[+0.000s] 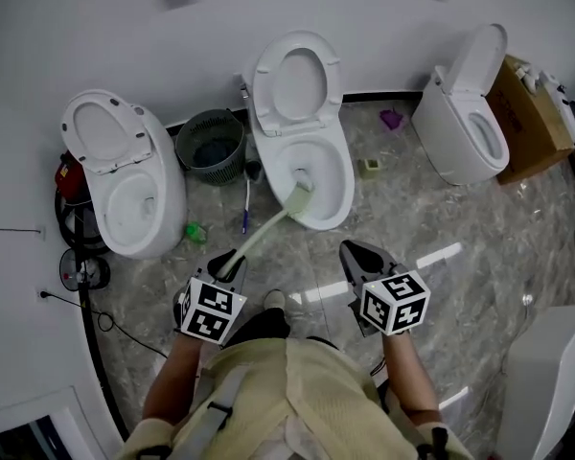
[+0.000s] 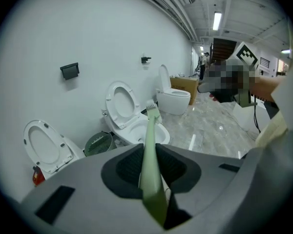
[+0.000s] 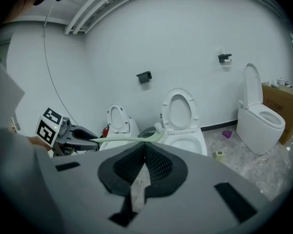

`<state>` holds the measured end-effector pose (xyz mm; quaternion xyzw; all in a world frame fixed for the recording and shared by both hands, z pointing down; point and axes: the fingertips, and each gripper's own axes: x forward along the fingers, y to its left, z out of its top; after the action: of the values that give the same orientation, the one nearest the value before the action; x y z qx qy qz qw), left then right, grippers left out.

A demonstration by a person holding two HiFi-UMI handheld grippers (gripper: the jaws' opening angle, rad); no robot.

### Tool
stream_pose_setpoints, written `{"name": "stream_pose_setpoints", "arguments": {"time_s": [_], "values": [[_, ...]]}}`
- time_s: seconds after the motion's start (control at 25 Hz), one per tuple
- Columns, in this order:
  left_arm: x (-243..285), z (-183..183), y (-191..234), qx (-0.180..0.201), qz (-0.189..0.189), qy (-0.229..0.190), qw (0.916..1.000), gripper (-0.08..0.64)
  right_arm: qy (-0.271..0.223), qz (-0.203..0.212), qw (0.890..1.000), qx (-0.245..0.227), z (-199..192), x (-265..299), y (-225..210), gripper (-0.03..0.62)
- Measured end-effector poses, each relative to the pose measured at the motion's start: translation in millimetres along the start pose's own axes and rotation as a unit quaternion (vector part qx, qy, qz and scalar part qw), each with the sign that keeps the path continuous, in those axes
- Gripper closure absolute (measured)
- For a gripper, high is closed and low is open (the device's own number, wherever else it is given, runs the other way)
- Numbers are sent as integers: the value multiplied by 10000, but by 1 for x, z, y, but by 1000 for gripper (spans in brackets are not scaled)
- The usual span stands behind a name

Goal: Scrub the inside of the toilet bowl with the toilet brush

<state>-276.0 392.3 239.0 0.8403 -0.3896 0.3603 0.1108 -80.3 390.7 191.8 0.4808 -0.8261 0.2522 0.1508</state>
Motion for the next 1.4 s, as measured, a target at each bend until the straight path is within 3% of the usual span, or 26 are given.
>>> {"name": "stream_pose_setpoints", "arguments": {"time_s": [0.32,0.56,0.88,1.16,1.4], "values": [[69,11,38,16,-342,342,9988,477,331,-18,9994,57,21,51,-40,577],[132,28,47,265,-195,693,9971,477,506,82,9985,166,37,89,-109,577],[223,54,44,-38,101,1182,9929,477,981,522,9938,10,57,144,-211,577],[278,62,31,-199,210,1763,9839,479,1550,1093,9817,150,32,193,-268,577],[310,51,27,-292,216,1957,9800,478,1931,1301,9723,194,4,229,-290,577]]}}
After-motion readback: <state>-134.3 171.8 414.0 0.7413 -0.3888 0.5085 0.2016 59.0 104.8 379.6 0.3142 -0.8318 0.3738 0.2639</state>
